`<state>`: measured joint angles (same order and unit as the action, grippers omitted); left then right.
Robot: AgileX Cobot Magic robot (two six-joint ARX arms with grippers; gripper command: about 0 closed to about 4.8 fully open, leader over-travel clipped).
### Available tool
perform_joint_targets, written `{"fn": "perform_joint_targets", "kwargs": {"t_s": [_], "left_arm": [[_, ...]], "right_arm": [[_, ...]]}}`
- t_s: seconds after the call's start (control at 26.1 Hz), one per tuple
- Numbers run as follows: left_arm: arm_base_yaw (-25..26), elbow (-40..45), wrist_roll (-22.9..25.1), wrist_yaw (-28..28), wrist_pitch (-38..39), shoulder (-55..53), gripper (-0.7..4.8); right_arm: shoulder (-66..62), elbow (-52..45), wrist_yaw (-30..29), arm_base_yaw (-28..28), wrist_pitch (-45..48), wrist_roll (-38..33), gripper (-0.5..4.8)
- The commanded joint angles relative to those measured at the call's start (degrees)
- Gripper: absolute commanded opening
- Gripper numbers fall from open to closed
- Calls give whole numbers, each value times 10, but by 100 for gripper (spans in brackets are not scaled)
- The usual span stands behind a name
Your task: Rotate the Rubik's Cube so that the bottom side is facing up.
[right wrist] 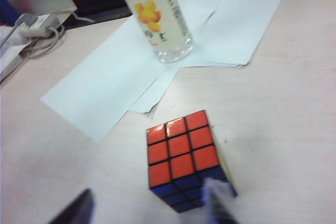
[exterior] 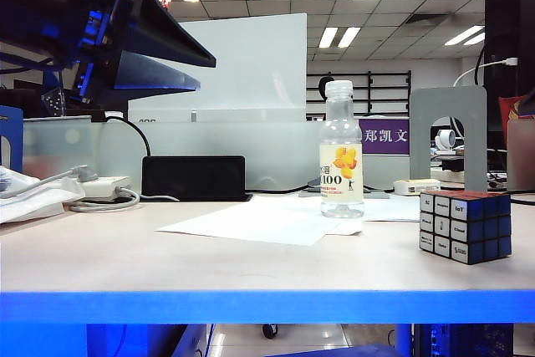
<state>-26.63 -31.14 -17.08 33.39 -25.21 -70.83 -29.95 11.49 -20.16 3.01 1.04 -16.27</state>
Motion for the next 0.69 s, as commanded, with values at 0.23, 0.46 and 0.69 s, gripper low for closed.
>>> {"fn": "perform_joint_targets", "kwargs": {"t_s": [0.23,0.46,0.69], "left_arm": [[0,-3,5,14,3,-6,185],[0,-10,1,30,10,-23,189],[0,-39,2,50,12,-32,189]], "right_arm": [[-1,3,69,72,7,20,380],[-19,3,113,115,8,35,382],[-81,10,128,121,19,61,409]]}}
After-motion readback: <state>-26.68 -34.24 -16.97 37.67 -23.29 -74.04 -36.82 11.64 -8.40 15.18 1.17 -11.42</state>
